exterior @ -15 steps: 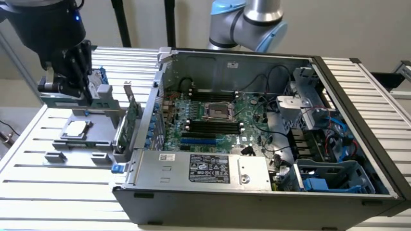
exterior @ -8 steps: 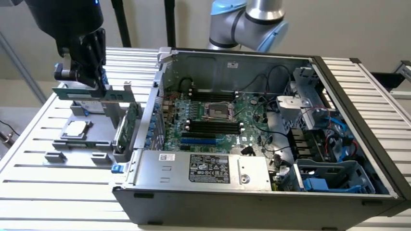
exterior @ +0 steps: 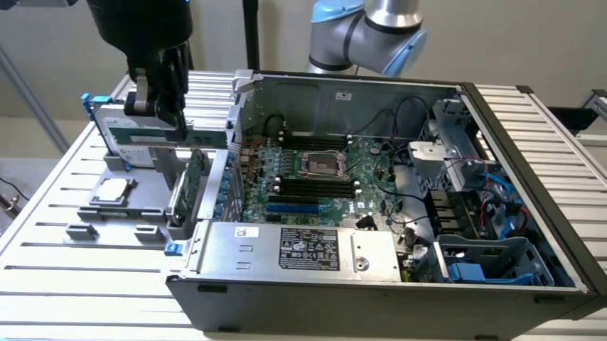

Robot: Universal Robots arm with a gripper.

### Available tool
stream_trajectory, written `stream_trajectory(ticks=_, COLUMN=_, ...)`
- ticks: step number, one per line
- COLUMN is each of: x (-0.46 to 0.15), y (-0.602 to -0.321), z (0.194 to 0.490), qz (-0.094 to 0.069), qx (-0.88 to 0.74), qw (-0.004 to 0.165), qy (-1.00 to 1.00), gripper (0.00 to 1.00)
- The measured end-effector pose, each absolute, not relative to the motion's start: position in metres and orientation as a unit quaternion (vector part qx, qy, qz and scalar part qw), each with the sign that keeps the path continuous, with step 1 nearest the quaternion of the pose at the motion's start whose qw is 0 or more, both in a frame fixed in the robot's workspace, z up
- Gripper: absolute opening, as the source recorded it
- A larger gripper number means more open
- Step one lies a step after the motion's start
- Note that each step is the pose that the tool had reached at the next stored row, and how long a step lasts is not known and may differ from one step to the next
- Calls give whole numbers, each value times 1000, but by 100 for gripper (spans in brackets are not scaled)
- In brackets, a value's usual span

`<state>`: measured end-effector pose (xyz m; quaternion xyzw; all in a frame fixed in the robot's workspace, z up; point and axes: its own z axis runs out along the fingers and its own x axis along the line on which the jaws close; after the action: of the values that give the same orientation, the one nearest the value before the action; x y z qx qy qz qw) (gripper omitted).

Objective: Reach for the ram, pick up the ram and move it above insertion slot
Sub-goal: 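Pick up the ram and move it above insertion slot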

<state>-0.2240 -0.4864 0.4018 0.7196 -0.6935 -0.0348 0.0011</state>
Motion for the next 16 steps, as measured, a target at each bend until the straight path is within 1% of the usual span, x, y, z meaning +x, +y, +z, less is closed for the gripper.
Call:
stream_trajectory(ticks=8, x=-188, y=-486, z=402, qz=-39, qx=720, qw=-3, qy=-693, gripper=13)
stream_trajectory(ticks=16, x=-151, y=-482, z=402, qz=-39, qx=720, qw=-3, qy=-693, gripper=13)
